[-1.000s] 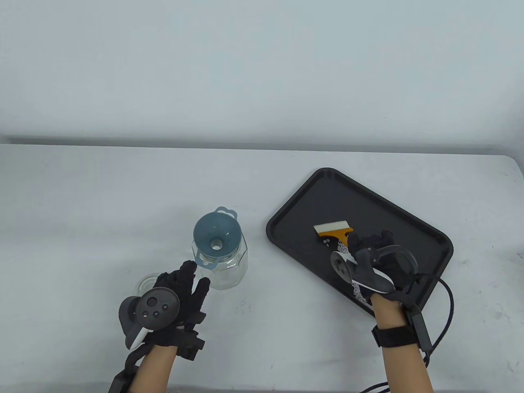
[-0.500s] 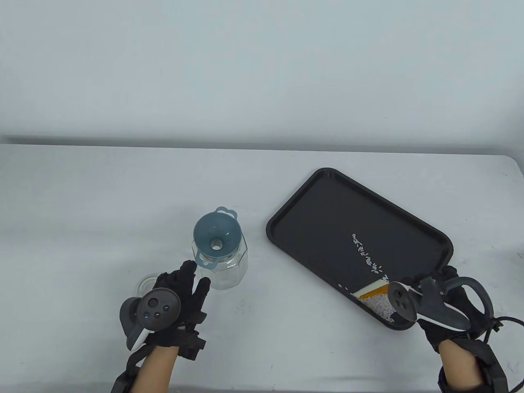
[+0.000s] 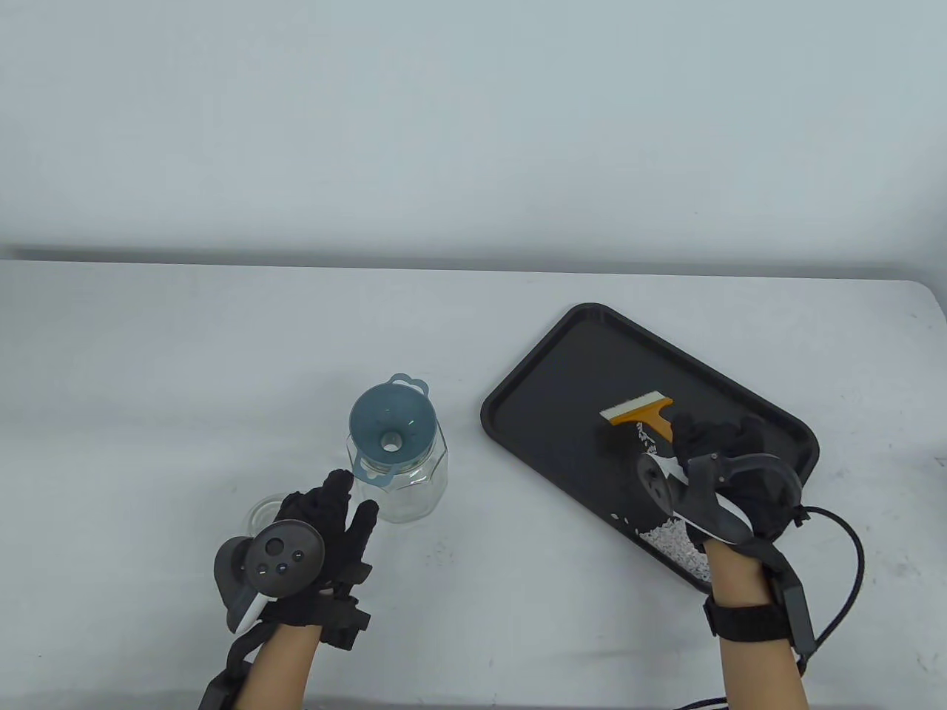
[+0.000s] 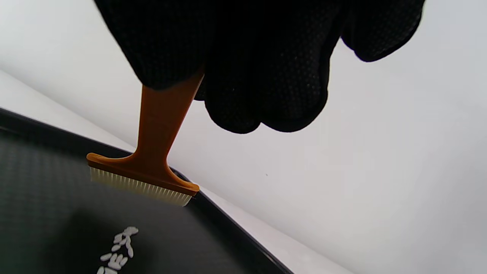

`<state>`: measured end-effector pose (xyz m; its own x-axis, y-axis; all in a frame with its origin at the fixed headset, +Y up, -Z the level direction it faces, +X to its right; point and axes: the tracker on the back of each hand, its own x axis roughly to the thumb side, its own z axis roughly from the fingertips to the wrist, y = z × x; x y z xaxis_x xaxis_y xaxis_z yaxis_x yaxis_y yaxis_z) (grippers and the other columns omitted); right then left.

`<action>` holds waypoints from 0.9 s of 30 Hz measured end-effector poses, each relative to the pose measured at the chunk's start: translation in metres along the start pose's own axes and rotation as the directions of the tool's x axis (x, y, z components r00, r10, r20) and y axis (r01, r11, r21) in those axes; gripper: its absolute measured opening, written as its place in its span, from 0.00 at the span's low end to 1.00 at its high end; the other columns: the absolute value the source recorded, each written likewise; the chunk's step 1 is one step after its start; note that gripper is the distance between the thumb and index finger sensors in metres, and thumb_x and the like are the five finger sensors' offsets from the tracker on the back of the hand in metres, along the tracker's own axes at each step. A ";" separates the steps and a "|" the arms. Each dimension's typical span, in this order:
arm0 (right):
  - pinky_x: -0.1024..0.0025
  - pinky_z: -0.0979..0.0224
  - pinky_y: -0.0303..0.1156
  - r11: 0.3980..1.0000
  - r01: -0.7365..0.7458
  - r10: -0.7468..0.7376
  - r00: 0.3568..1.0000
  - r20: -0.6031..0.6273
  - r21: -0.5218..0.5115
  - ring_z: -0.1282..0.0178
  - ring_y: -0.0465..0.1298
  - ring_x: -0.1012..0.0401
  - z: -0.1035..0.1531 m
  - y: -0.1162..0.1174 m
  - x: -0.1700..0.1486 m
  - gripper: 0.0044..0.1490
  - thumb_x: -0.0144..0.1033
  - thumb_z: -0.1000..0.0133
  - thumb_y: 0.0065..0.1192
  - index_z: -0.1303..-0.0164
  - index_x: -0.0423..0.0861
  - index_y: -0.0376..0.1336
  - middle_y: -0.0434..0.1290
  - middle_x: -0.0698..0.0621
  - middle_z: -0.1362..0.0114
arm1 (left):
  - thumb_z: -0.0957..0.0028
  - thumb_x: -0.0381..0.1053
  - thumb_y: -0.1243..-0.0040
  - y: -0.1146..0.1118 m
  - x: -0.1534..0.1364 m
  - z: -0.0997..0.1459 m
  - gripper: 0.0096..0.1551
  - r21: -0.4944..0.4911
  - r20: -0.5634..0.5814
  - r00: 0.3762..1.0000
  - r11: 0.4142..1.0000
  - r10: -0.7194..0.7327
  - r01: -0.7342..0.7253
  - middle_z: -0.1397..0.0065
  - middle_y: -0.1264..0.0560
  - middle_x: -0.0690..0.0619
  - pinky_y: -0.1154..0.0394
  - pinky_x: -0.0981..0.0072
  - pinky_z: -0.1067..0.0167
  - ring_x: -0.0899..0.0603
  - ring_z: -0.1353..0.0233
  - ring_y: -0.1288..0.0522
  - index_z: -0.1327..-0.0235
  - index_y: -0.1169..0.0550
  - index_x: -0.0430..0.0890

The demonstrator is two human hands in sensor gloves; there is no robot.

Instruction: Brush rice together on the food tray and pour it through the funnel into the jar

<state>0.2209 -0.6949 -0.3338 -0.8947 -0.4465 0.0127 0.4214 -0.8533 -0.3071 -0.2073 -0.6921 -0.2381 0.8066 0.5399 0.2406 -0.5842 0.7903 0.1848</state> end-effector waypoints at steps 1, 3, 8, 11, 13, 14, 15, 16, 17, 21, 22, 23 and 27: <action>0.40 0.32 0.63 0.999 -0.006 0.006 1.000 0.013 0.034 0.47 0.81 0.53 -0.001 0.004 0.002 0.27 0.39 0.51 0.63 0.41 0.48 0.69 0.79 0.53 0.45 | 0.42 0.52 0.47 0.000 0.000 0.000 0.40 -0.001 -0.001 1.000 1.000 -0.001 0.001 0.40 0.26 0.22 0.43 0.19 0.38 0.18 0.47 0.24 0.31 0.33 0.22; 0.40 0.31 0.63 0.991 -0.018 0.015 1.000 0.024 0.129 0.46 0.81 0.53 -0.001 0.010 0.002 0.27 0.39 0.51 0.62 0.40 0.49 0.68 0.79 0.54 0.45 | 0.42 0.52 0.47 0.000 0.000 0.000 0.40 -0.002 -0.001 1.000 1.000 -0.001 0.001 0.40 0.26 0.22 0.43 0.19 0.38 0.18 0.47 0.23 0.31 0.33 0.22; 0.39 0.31 0.62 0.978 -0.052 0.035 0.996 0.088 0.200 0.46 0.81 0.53 0.024 -0.005 -0.026 0.26 0.38 0.52 0.64 0.42 0.50 0.70 0.80 0.54 0.45 | 0.42 0.52 0.47 0.000 0.000 0.000 0.40 0.001 0.002 1.000 1.000 0.001 -0.001 0.40 0.26 0.22 0.43 0.19 0.38 0.18 0.47 0.24 0.31 0.33 0.22; 0.39 0.30 0.62 0.956 -0.055 0.030 0.995 0.091 0.287 0.45 0.81 0.53 0.046 -0.015 -0.046 0.26 0.38 0.52 0.64 0.42 0.51 0.70 0.80 0.54 0.45 | 0.42 0.52 0.47 0.000 0.001 0.000 0.40 0.002 0.002 1.000 1.000 0.000 0.000 0.40 0.26 0.22 0.43 0.19 0.38 0.18 0.47 0.24 0.31 0.33 0.22; 0.39 0.30 0.62 0.945 -0.062 0.034 0.995 0.091 0.322 0.45 0.81 0.53 0.056 -0.021 -0.055 0.25 0.37 0.52 0.64 0.43 0.52 0.71 0.80 0.54 0.45 | 0.42 0.52 0.47 -0.001 0.000 0.000 0.40 0.002 0.001 1.000 1.000 -0.002 0.002 0.40 0.26 0.22 0.43 0.19 0.38 0.18 0.47 0.24 0.31 0.33 0.22; 0.39 0.30 0.62 0.939 -0.065 0.040 0.996 0.081 0.338 0.45 0.81 0.53 0.062 -0.025 -0.062 0.25 0.37 0.52 0.65 0.43 0.52 0.71 0.80 0.54 0.45 | 0.42 0.52 0.47 -0.001 0.000 0.000 0.40 0.001 0.000 1.000 1.000 -0.002 0.002 0.40 0.26 0.22 0.43 0.19 0.38 0.18 0.47 0.23 0.31 0.33 0.22; 0.39 0.30 0.62 0.932 -0.064 0.042 0.997 0.068 0.356 0.45 0.81 0.53 0.066 -0.028 -0.067 0.25 0.38 0.52 0.65 0.43 0.52 0.71 0.80 0.54 0.44 | 0.42 0.52 0.47 -0.001 0.000 0.000 0.40 0.000 -0.001 1.000 1.000 -0.002 0.002 0.40 0.26 0.22 0.43 0.19 0.38 0.18 0.47 0.24 0.31 0.33 0.22; 0.39 0.30 0.62 0.928 -0.050 0.033 0.998 0.052 0.369 0.45 0.81 0.54 0.070 -0.032 -0.073 0.25 0.38 0.52 0.65 0.43 0.53 0.71 0.80 0.54 0.45 | 0.42 0.52 0.47 -0.001 0.000 0.000 0.40 -0.001 -0.002 1.000 1.000 -0.003 0.003 0.40 0.26 0.21 0.43 0.19 0.38 0.18 0.47 0.24 0.31 0.33 0.22; 0.39 0.30 0.62 0.928 -0.027 0.013 0.999 0.039 0.371 0.45 0.81 0.54 0.071 -0.035 -0.078 0.25 0.39 0.51 0.64 0.43 0.52 0.71 0.80 0.55 0.45 | 0.42 0.52 0.47 -0.001 0.000 0.000 0.40 -0.001 -0.002 1.000 1.000 -0.003 0.003 0.40 0.26 0.22 0.43 0.19 0.38 0.18 0.47 0.24 0.31 0.33 0.22; 0.39 0.30 0.62 0.967 0.082 -0.076 0.997 -0.033 0.240 0.48 0.82 0.55 0.068 -0.048 -0.086 0.26 0.42 0.51 0.63 0.44 0.48 0.72 0.80 0.55 0.47 | 0.42 0.52 0.47 -0.001 0.000 0.000 0.40 0.001 -0.002 1.000 1.000 -0.002 0.002 0.40 0.26 0.22 0.43 0.19 0.38 0.18 0.47 0.24 0.31 0.33 0.22; 0.40 0.31 0.63 0.973 0.101 -0.096 0.995 -0.035 0.208 0.50 0.82 0.55 0.067 -0.049 -0.086 0.27 0.44 0.51 0.61 0.44 0.47 0.72 0.81 0.55 0.48 | 0.42 0.52 0.47 -0.001 0.000 0.000 0.40 0.001 -0.003 1.000 1.000 -0.001 0.001 0.40 0.26 0.22 0.43 0.19 0.38 0.18 0.47 0.24 0.31 0.33 0.22; 0.41 0.32 0.64 0.975 0.139 -0.135 0.990 -0.036 0.173 0.50 0.82 0.55 0.064 -0.051 -0.085 0.27 0.44 0.50 0.61 0.44 0.46 0.72 0.80 0.55 0.48 | 0.42 0.52 0.47 -0.001 0.000 0.000 0.40 0.001 -0.003 1.000 1.000 0.000 0.000 0.40 0.26 0.22 0.43 0.19 0.38 0.18 0.47 0.24 0.31 0.33 0.22; 0.39 0.31 0.62 0.996 0.091 -0.091 0.994 0.063 -0.009 0.48 0.82 0.54 0.057 -0.049 -0.054 0.27 0.42 0.52 0.64 0.43 0.49 0.72 0.80 0.53 0.46 | 0.42 0.52 0.47 -0.001 0.000 0.000 0.40 0.001 -0.005 1.000 1.000 0.001 -0.001 0.40 0.26 0.22 0.43 0.19 0.38 0.18 0.47 0.24 0.31 0.33 0.22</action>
<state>0.2571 -0.6442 -0.2652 -0.9182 -0.3833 0.1002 0.3366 -0.8882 -0.3128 -0.2072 -0.6928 -0.2386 0.8064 0.5420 0.2365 -0.5851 0.7894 0.1859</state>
